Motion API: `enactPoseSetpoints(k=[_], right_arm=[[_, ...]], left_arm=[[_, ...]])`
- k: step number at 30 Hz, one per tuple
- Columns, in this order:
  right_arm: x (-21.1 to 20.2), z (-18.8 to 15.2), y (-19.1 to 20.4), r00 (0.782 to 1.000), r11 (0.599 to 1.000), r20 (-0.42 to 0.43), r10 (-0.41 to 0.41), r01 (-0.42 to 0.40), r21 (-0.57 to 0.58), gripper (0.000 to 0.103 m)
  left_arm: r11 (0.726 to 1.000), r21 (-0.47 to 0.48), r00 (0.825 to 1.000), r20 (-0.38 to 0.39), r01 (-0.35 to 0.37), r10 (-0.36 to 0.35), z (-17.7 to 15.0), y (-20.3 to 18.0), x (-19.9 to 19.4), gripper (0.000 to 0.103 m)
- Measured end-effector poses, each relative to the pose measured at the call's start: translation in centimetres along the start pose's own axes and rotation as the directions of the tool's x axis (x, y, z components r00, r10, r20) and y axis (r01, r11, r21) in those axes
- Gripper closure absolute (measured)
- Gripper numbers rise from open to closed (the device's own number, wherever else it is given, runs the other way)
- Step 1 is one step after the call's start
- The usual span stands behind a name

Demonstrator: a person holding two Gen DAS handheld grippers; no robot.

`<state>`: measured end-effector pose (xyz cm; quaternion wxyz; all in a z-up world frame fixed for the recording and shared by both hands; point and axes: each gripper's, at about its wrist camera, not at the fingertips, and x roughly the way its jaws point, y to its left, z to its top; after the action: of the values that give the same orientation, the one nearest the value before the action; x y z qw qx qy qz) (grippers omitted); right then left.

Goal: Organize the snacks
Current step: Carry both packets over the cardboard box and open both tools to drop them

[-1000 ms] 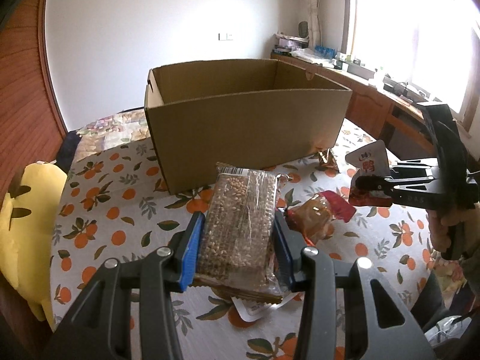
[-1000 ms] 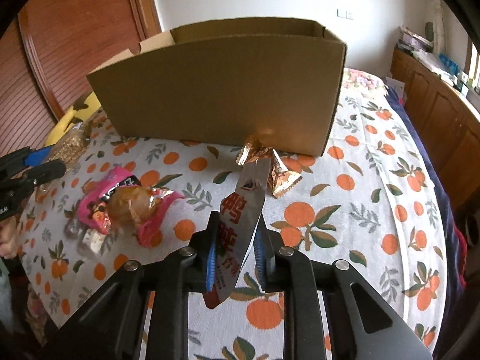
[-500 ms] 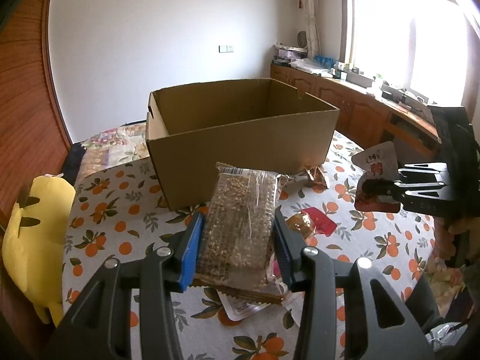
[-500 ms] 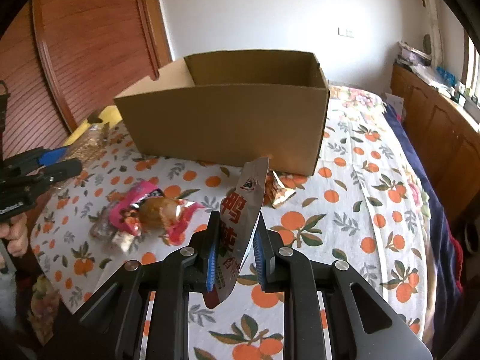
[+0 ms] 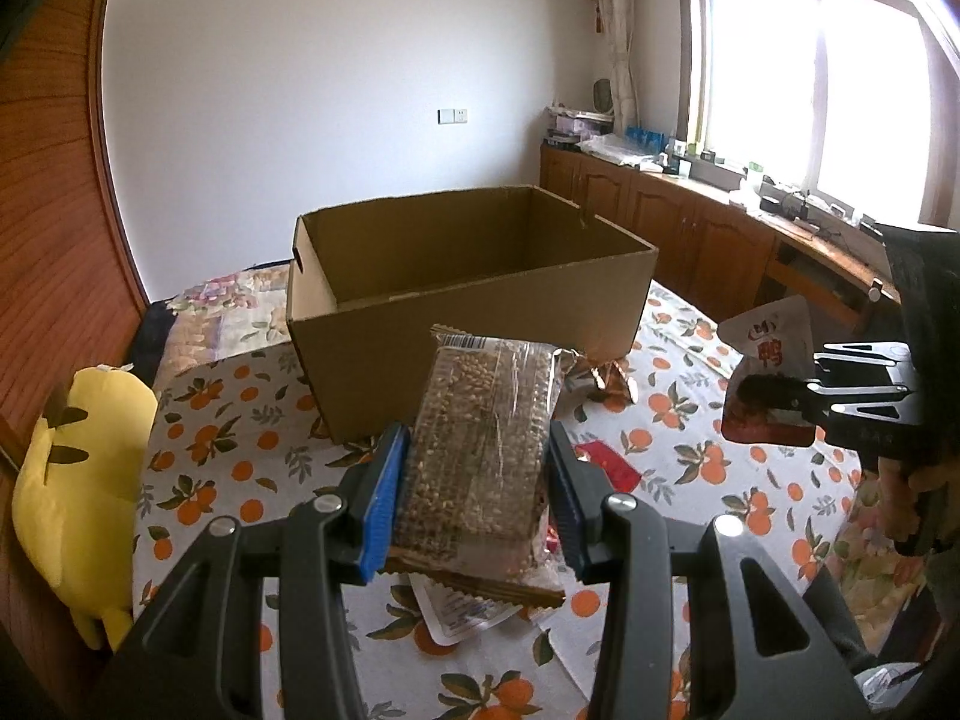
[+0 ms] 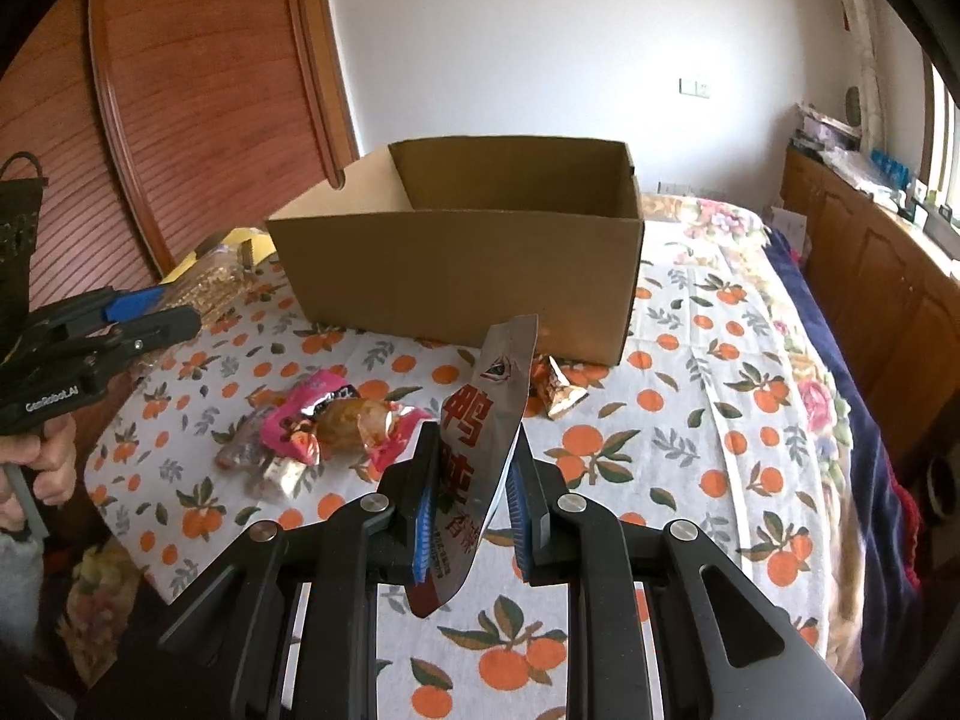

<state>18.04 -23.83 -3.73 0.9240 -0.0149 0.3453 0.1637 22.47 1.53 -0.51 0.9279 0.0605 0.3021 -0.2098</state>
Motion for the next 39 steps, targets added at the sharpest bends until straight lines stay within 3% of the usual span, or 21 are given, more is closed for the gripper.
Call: enactPoseSetpoints(k=[13, 26, 39], right_arm=[[0.0, 4.7, 0.7, 0.998, 0.997, 0.055, 0.033, -0.029, -0.077, 0.085], [5.0, 10.3, 0.6, 0.997, 0.991, 0.055, 0.053, -0.046, -0.127, 0.085], [9.4, 14.8, -0.6, 0.998, 0.989, 0.053, 0.044, -0.036, -0.144, 0.085]], left_arm=[[1.000, -0.009, 0.998, 0.061, -0.010, 0.010, 4.1, 1.0, 1.0, 0.060], [1.000, -0.015, 0.996, 0.089, -0.002, 0.003, 8.2, 3.6, 6.2, 0.060], [0.999, -0.040, 0.997, 0.071, -0.001, 0.004, 9.1, 7.1, 11.5, 0.060]])
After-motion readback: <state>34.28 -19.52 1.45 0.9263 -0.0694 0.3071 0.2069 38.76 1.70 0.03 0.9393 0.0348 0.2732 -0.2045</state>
